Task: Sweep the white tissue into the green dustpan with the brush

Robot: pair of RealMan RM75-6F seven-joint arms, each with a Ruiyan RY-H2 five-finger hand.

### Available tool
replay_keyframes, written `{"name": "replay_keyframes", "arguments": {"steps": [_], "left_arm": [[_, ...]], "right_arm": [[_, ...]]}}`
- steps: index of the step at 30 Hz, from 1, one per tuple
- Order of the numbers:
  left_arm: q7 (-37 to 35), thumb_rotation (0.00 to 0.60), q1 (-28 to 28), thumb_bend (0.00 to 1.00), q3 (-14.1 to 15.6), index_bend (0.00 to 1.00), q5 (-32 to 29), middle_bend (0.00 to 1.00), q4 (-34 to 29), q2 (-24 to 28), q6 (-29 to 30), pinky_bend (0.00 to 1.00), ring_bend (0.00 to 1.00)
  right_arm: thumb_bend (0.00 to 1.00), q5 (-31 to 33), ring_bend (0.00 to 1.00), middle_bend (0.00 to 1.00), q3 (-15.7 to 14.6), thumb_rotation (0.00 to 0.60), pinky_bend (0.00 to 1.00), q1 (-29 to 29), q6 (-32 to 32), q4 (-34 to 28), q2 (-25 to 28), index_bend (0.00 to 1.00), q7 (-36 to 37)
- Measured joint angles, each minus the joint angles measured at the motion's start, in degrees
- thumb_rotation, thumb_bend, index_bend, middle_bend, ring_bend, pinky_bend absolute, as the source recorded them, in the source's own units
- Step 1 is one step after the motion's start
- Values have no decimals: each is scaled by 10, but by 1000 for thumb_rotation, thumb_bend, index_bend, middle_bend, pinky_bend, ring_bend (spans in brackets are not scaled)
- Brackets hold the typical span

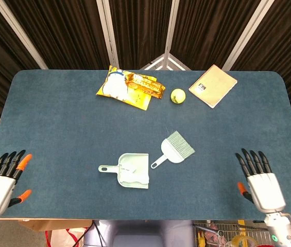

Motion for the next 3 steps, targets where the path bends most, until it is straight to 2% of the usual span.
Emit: {"name": "replay_keyframes", "arguments": {"steps": [3], "left_arm": [[-26, 600, 12, 0, -7, 0, -3, 0, 20, 0, 9, 0, 0]], "right_arm": [[342, -12, 0, 0, -9, 600, 3, -27, 15, 18, 11, 0, 35]]}}
